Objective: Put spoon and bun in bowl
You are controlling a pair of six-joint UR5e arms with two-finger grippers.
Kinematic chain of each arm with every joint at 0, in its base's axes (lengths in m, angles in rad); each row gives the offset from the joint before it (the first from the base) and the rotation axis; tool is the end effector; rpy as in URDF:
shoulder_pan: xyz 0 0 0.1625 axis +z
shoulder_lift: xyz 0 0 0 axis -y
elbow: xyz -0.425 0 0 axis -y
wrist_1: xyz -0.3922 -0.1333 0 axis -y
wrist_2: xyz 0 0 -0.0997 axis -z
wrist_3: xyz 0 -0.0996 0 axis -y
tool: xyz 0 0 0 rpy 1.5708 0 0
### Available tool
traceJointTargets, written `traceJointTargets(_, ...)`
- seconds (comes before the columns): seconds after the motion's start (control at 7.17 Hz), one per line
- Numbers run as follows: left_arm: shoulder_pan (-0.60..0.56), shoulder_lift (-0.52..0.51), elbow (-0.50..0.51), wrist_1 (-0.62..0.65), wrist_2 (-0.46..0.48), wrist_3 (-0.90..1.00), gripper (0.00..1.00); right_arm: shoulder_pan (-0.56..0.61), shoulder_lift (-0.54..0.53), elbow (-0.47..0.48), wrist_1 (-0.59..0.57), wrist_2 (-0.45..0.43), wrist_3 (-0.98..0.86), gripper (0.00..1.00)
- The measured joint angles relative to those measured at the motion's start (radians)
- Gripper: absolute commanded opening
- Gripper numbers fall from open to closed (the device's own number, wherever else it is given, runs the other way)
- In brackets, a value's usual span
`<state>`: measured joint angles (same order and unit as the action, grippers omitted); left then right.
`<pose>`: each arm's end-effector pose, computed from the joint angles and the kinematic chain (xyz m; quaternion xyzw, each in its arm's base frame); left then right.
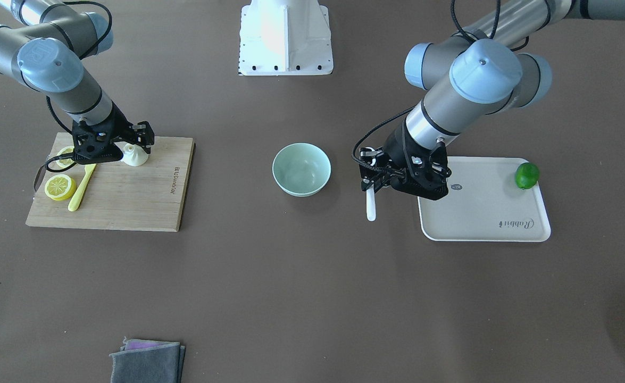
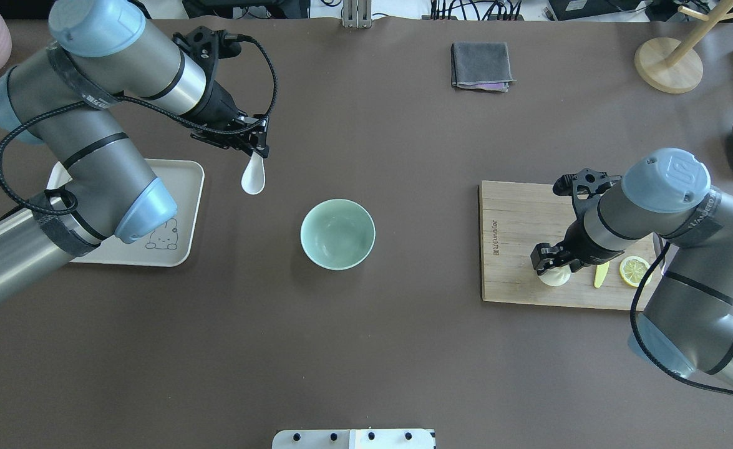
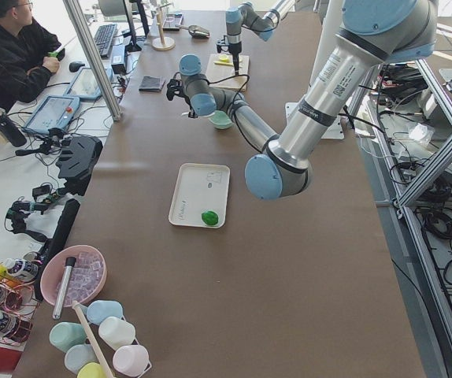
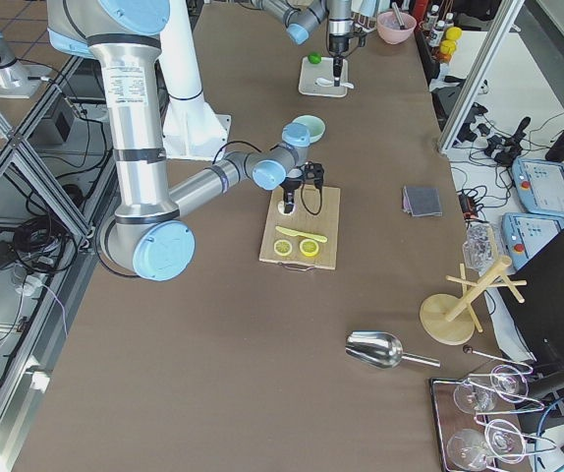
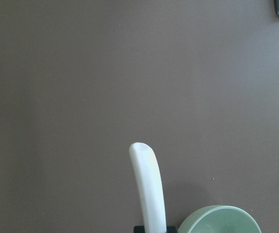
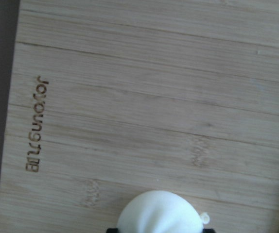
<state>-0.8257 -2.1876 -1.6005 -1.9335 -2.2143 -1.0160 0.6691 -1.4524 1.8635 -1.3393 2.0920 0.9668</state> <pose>0.4066 -0.5493 0.2310 0.0786 0.5299 0.0393 0.8435 -0.3727 -0.4014 0.4372 -0.0152 -0.3907 -0.0515 0.9190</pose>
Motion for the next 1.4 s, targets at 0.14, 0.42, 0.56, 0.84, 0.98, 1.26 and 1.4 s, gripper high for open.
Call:
traceJointTargets(0.14,0.014,-0.004,0.003,-0.004,0.025,-0.007,0.00,-0.001,0.002,0.003,0.000,0.002,0.000,0.00)
traceJointTargets(0.42,0.058,-0.024,0.004,-0.011,0.081,-0.056,0.00,0.006,0.005,0.039,-0.004,0.020,0.001,0.00)
traceJointTargets(0.56,0.090,-0.032,0.005,-0.028,0.115,-0.093,0.00,0.021,0.006,0.065,-0.010,0.038,0.002,0.00)
traceJointTargets(0.84,0.174,-0.037,0.010,-0.085,0.212,-0.175,0.00,0.053,0.012,0.087,-0.012,0.063,0.003,0.00)
traceJointTargets(0.98,0.213,-0.039,0.012,-0.100,0.261,-0.201,0.00,0.060,0.016,0.090,-0.012,0.065,0.003,0.00)
traceJointTargets(1.26,0.256,-0.047,0.044,-0.139,0.310,-0.217,0.50,0.065,0.030,0.097,-0.012,0.066,0.009,0.00)
traceJointTargets(1.4,0.262,-0.049,0.070,-0.176,0.316,-0.216,0.98,0.065,0.040,0.103,-0.012,0.066,0.020,0.00)
